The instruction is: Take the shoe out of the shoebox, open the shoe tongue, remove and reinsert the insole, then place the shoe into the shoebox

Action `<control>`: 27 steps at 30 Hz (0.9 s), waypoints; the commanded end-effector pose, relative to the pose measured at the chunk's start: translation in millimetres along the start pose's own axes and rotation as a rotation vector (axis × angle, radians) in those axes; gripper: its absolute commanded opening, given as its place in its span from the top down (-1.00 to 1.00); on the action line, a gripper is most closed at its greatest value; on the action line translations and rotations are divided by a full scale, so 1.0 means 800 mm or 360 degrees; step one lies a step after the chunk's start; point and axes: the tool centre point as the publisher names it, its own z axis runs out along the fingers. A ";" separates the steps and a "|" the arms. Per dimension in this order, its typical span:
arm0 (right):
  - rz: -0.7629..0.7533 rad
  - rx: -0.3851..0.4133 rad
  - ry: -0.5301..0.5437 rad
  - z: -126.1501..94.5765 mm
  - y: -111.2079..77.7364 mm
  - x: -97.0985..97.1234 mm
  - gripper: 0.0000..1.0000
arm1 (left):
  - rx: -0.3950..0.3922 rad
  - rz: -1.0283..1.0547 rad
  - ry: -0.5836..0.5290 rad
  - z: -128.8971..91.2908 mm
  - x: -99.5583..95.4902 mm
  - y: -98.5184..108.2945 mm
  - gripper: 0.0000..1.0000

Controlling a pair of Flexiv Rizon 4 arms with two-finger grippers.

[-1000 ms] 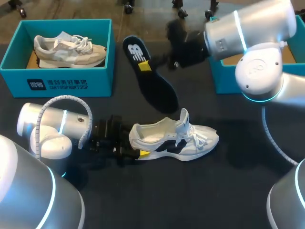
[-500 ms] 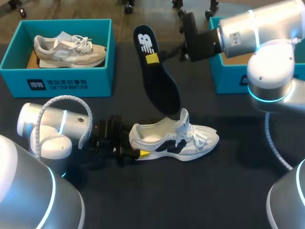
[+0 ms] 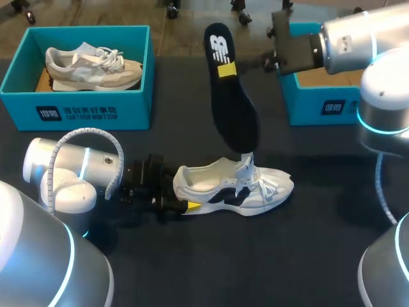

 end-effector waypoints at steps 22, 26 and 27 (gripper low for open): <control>0.0035 0.0004 0.0020 -0.056 0.044 0.106 1.00 | -0.0006 -0.0001 0.0004 0.004 -0.001 0.002 1.00; 0.0028 -0.0013 -0.0022 -0.061 0.049 0.129 1.00 | -0.0006 -0.0001 0.0004 0.004 -0.001 0.002 1.00; 0.0033 -0.0016 -0.0037 -0.061 0.049 0.133 1.00 | -0.0006 -0.0001 0.0004 0.004 -0.001 0.002 1.00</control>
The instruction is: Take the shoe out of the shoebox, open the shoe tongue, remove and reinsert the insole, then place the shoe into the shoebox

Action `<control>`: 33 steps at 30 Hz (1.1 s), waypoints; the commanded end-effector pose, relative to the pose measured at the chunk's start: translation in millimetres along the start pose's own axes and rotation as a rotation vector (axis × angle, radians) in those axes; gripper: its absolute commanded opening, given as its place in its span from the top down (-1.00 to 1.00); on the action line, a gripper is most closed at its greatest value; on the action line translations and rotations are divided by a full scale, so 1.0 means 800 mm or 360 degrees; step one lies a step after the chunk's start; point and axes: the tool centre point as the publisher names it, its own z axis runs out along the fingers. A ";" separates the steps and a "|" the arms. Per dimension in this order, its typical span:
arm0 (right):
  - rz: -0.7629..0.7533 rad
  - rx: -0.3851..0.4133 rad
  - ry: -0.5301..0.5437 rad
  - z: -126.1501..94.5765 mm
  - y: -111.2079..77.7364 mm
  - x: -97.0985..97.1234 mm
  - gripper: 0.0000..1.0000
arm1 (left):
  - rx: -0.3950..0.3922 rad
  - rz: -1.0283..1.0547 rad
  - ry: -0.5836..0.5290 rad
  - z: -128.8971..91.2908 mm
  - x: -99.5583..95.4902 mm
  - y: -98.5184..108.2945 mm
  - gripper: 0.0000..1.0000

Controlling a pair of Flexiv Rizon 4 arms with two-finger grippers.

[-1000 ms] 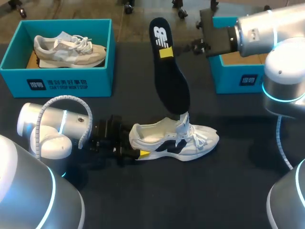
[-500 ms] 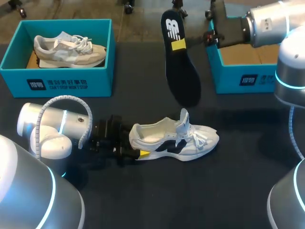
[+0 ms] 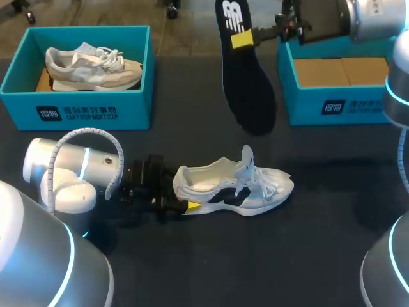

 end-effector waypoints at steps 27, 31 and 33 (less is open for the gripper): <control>0.0015 -0.0083 -0.0165 -0.015 -0.042 0.121 1.00 | -0.0006 -0.0001 0.0004 0.004 -0.001 0.002 1.00; -0.0079 -0.0157 -0.0134 -0.025 -0.046 0.119 1.00 | -0.0006 -0.0001 0.0004 0.004 -0.001 0.002 1.00; -0.0079 -0.0157 -0.0134 -0.025 -0.046 0.119 1.00 | -0.0006 -0.0001 0.0004 0.004 -0.001 0.002 1.00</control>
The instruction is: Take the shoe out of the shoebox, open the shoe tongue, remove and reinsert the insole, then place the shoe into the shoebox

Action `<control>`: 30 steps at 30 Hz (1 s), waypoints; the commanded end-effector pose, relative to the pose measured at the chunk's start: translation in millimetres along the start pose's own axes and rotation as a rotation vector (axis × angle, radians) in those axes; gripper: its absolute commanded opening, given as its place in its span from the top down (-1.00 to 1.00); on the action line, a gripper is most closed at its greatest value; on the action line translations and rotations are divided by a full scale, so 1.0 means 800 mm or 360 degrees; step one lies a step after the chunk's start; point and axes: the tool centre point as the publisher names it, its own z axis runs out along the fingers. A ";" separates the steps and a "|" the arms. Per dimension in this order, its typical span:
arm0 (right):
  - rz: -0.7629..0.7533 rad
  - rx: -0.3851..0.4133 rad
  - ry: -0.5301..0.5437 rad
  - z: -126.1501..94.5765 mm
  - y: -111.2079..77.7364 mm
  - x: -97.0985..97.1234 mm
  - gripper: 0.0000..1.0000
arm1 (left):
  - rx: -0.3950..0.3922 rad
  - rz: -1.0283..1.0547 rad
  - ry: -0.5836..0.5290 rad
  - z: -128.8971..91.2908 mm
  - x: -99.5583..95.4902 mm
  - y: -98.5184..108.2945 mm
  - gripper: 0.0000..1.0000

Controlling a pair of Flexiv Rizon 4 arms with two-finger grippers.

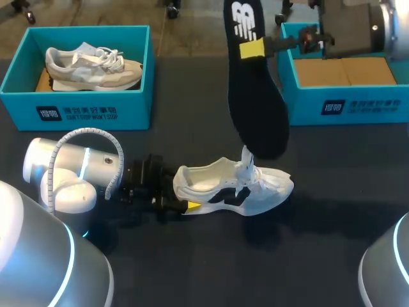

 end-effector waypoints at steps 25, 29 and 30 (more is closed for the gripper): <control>0.0048 -0.0026 0.0078 -0.043 -0.011 0.014 1.00 | -0.0006 -0.0001 0.0004 0.004 -0.001 0.002 1.00; 0.0050 -0.0017 0.0063 -0.060 -0.011 0.028 1.00 | -0.0006 -0.0001 0.0004 0.004 -0.001 0.002 1.00; 0.0063 -0.0013 0.0074 -0.062 -0.012 0.031 1.00 | -0.0006 -0.0001 0.0004 0.004 -0.001 0.002 1.00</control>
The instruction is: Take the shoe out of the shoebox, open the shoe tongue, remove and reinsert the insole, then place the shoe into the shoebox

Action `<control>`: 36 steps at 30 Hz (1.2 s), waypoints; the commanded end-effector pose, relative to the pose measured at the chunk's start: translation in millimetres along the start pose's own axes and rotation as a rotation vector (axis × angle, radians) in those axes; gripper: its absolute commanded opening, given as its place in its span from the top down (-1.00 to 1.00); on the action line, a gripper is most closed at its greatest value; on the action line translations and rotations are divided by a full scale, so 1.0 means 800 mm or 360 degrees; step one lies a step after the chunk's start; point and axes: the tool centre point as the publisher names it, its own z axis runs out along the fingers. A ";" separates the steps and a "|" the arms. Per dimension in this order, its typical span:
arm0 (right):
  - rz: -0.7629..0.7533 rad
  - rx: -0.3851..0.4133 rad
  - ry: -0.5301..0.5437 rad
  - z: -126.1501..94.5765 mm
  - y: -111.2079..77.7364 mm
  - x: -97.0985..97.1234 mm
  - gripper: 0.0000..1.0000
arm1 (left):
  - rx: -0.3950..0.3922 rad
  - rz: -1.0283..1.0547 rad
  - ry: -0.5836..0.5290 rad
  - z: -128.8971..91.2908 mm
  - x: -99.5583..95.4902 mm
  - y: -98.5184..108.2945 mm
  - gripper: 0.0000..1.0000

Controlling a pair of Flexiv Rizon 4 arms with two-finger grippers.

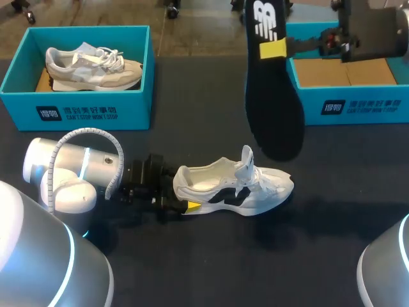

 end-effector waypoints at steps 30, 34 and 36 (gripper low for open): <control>0.0349 -0.0116 0.0031 0.004 -0.046 0.071 1.00 | -0.0006 -0.0001 0.0004 0.004 -0.001 0.002 1.00; 0.0357 -0.0125 0.0039 0.011 -0.050 0.074 1.00 | -0.0006 -0.0001 0.0004 0.004 -0.001 0.002 1.00; 0.0362 -0.0123 0.0039 0.014 -0.052 0.074 1.00 | -0.0006 -0.0001 0.0004 0.004 -0.001 0.002 1.00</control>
